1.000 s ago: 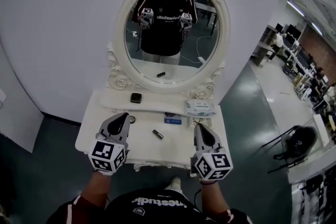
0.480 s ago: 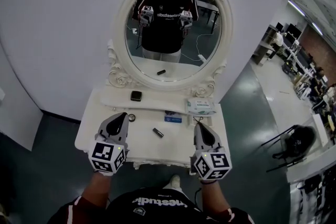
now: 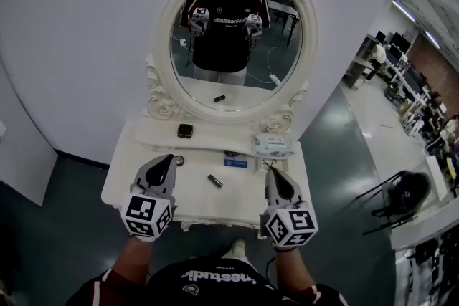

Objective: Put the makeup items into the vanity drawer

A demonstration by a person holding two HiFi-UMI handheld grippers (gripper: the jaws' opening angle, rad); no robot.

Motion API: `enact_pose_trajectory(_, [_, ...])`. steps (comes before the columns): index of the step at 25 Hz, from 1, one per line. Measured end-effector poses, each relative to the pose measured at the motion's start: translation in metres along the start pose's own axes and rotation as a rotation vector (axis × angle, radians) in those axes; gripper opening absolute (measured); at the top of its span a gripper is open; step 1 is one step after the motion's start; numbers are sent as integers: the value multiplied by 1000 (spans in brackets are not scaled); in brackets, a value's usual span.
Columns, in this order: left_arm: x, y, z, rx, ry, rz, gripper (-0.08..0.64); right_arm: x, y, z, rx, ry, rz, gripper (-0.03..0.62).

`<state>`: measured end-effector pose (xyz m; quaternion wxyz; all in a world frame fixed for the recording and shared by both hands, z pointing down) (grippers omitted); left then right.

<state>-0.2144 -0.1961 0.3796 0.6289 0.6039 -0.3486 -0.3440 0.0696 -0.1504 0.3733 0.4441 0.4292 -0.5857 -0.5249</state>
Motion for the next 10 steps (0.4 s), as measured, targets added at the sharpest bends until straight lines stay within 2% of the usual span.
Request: enact_pose_trajectory(10, [-2, 3, -6, 14, 9, 5, 5, -3, 0, 3, -50, 1, -10, -2])
Point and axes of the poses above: the fingertips, and each gripper's own axes: x forward along the fingers, z to its left, y out of its underside, the point moved 5 cm from there along -x, backward along the fingers, and after that the axes turned 1 degree about z, right-handed, at the moved point
